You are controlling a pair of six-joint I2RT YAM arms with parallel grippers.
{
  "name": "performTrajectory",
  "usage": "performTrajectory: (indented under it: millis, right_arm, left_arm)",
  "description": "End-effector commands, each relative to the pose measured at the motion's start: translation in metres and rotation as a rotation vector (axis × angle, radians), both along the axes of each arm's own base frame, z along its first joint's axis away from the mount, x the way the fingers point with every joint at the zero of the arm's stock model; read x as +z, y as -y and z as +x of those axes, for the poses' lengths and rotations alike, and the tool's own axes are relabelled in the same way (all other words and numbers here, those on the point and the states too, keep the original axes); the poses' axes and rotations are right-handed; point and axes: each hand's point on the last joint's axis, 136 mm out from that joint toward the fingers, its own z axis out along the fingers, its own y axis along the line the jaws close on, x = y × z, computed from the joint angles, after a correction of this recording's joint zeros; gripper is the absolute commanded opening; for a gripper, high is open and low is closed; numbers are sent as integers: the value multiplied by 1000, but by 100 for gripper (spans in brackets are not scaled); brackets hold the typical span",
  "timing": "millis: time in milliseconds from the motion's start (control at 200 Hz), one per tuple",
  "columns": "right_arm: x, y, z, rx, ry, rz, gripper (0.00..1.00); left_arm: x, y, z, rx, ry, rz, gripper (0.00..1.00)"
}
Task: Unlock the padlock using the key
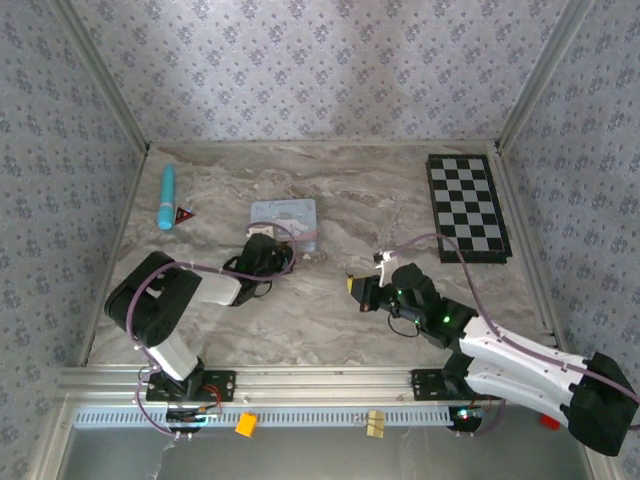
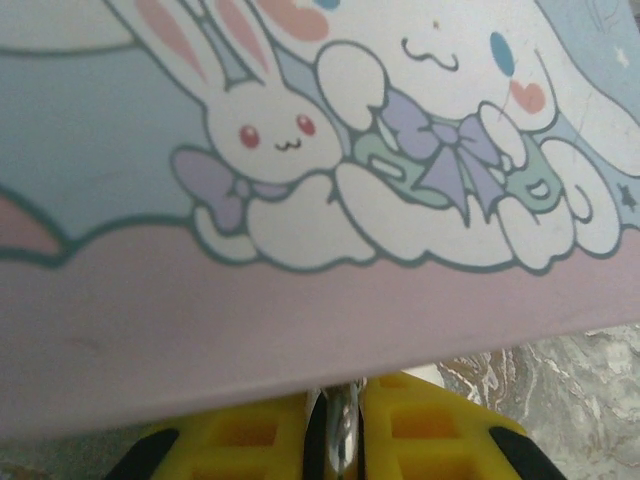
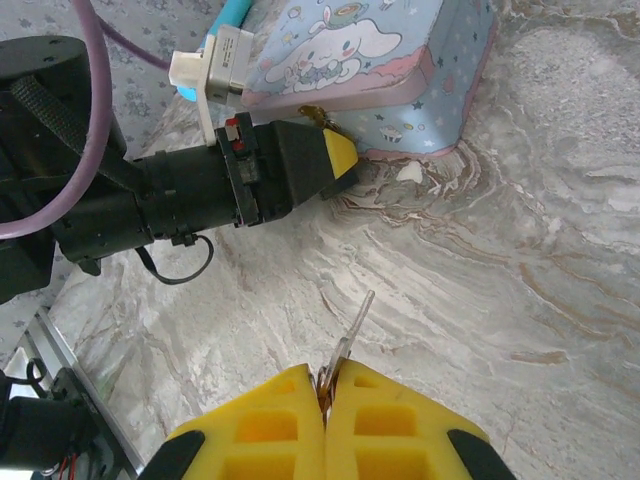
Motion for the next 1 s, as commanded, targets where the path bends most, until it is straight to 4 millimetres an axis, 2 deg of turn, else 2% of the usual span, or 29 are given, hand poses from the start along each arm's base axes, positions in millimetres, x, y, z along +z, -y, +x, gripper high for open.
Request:
performTrajectory:
  millis: [0, 195, 335, 615, 810, 994]
  right_arm:
    - [2, -10, -1, 2, -29, 87, 0]
    - [-8, -27, -5, 19, -90, 187, 0]
    - [-16, -39, -7, 35, -128, 225, 0]
    - [-28, -41, -1, -1, -208, 361, 0]
    - [-25, -49, 6, -11, -235, 446, 0]
    - [-25, -53, 13, -32, -247, 498, 0]
  left_arm:
    - [13, 1, -5, -3, -30, -46, 11]
    - [25, 24, -20, -98, -206, -91, 2]
    - [35, 32, -29, -107, -265, -163, 1]
    - [52, 34, -34, -29, -299, -340, 1]
    - [57, 36, -33, 40, -295, -503, 0]
    - [59, 32, -38, 97, -284, -535, 0]
